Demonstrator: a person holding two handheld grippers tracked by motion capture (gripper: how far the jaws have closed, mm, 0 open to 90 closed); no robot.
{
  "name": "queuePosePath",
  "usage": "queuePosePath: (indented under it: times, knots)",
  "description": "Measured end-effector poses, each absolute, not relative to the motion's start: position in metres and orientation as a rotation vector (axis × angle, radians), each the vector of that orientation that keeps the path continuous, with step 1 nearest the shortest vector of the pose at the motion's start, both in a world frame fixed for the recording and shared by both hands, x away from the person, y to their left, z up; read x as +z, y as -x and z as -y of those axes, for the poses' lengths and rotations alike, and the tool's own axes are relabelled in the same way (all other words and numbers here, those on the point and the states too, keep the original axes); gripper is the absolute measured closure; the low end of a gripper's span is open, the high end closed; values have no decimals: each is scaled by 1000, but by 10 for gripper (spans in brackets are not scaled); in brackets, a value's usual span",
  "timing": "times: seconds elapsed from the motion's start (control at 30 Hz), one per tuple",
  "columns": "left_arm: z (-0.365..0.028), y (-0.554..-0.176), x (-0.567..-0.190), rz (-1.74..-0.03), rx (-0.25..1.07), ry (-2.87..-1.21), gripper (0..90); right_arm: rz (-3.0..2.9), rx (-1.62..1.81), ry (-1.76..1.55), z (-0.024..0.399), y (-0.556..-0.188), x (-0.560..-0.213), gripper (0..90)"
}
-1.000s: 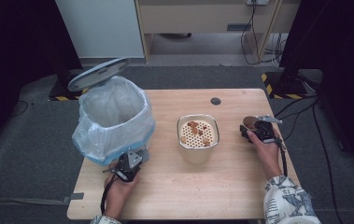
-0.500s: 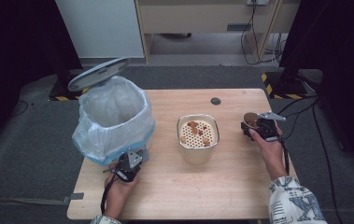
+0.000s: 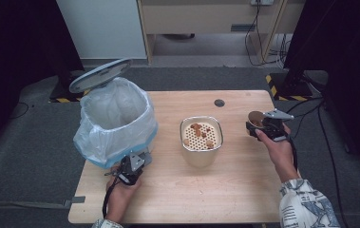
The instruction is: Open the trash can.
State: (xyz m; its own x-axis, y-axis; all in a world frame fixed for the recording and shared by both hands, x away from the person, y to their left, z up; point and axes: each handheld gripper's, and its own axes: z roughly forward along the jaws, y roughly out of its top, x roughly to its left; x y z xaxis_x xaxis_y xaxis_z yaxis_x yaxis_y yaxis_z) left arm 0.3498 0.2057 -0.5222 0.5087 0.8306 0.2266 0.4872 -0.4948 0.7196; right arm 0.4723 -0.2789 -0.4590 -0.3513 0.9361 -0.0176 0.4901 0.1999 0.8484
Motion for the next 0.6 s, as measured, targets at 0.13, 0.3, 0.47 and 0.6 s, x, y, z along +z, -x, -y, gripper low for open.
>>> queuePosePath:
  times: [0.13, 0.3, 0.47, 0.6]
  knots:
    - [-206, -350, -522, -1075, 759, -2164, 895, -1940, 1060, -1309, 279, -471, -453, 308]
    - [-206, -350, -523, -1078, 758, -2156, 895, -1954, 1059, -1282, 280, -468, -442, 310]
    - [-206, -350, -522, -1078, 758, -2159, 895, -1973, 1047, -1265, 279, -468, -437, 311]
    - [-206, -350, -522, -1078, 761, -2163, 895, -1983, 1043, -1248, 276, -467, -431, 312]
